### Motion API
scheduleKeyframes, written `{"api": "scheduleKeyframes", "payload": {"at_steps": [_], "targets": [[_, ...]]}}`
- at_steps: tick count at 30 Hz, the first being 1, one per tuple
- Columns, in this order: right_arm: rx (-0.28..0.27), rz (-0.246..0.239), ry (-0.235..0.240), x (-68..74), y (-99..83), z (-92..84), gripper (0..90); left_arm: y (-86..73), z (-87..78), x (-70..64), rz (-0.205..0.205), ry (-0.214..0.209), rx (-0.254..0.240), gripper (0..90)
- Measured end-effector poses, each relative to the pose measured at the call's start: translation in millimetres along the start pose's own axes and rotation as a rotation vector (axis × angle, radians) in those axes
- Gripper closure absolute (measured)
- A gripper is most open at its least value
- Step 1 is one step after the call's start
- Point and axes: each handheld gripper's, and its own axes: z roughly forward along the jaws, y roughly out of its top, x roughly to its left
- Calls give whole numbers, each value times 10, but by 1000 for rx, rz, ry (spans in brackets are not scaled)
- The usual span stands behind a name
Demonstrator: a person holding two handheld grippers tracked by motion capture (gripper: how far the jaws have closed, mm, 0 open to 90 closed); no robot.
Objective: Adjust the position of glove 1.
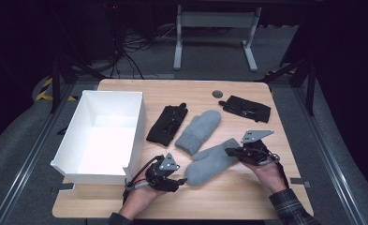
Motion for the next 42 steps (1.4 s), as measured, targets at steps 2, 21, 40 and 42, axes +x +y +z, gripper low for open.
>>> {"api": "scheduleKeyframes", "payload": {"at_steps": [2, 21, 40, 42], "targets": [[-8, 16, -26, -105, -4, -55, 900, 43, -4, -24, 0, -21, -7, 647], [79, 49, -61, -335, -141, 47, 900, 229, 318, -88, 32, -16, 99, 900], [122, 32, -39, -67, -438, -342, 900, 410, 450, 91, -3, 46, 118, 900], [119, 24, -28, -21, -475, -385, 900, 433, 470, 114, -17, 53, 124, 900]]}}
